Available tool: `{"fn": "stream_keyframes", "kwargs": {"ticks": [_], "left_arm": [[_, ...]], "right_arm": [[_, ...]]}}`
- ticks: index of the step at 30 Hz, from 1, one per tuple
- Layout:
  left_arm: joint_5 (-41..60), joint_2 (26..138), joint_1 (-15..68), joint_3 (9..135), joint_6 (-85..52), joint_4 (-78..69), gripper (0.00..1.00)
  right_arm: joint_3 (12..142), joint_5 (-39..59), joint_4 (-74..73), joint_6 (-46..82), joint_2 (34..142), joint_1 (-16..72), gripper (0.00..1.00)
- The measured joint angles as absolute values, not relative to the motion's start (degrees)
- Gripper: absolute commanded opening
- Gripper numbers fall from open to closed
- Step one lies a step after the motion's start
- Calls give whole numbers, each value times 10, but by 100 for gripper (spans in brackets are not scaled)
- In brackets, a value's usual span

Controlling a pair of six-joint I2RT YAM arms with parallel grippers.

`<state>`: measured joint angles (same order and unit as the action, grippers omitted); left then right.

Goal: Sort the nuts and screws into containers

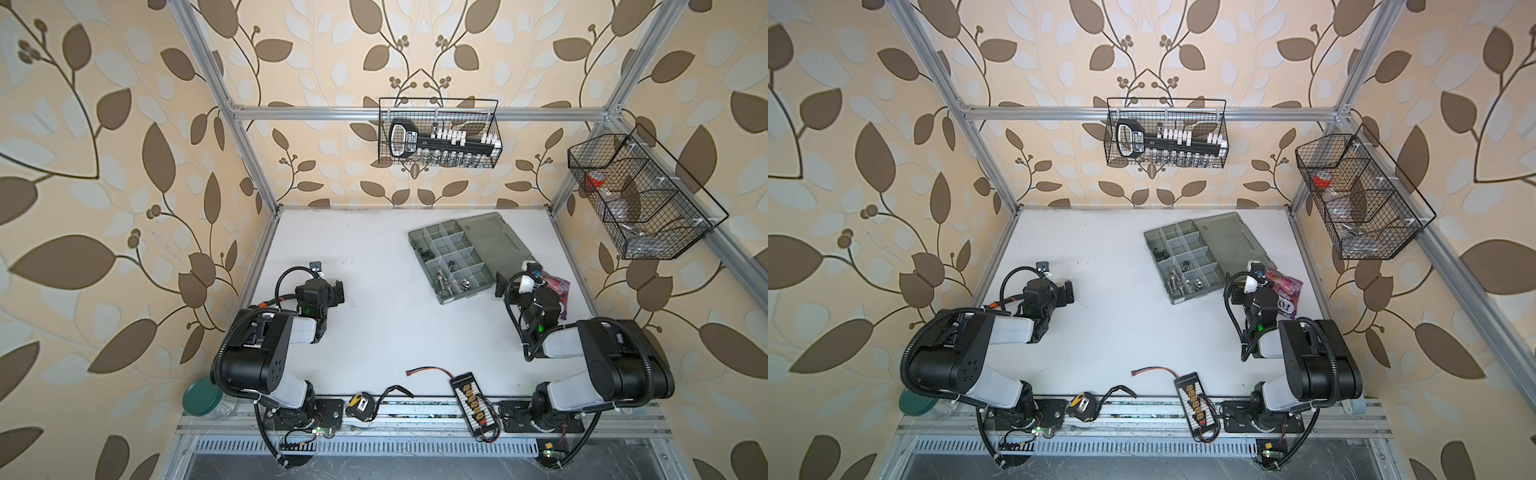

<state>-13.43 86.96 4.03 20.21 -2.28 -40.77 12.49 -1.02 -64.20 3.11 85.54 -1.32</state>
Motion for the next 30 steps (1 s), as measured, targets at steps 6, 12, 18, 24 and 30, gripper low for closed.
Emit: {"fn": "stream_keyframes", "kwargs": {"ticks": [6, 12, 18, 24, 30], "left_arm": [[-134, 870, 40, 202, -23, -408, 99], [-135, 870, 40, 202, -23, -408, 99], [-134, 870, 40, 202, -23, -408, 99], [-135, 869, 40, 202, -23, -411, 99], [-141, 860, 40, 199, -26, -426, 99]], "right_arm": [[125, -10, -641, 31, 855, -13, 99], [125, -10, -641, 31, 855, -13, 100], [125, -10, -641, 31, 855, -13, 99], [124, -2, -648, 29, 855, -13, 100], [115, -59, -667, 48, 855, -13, 100]]}}
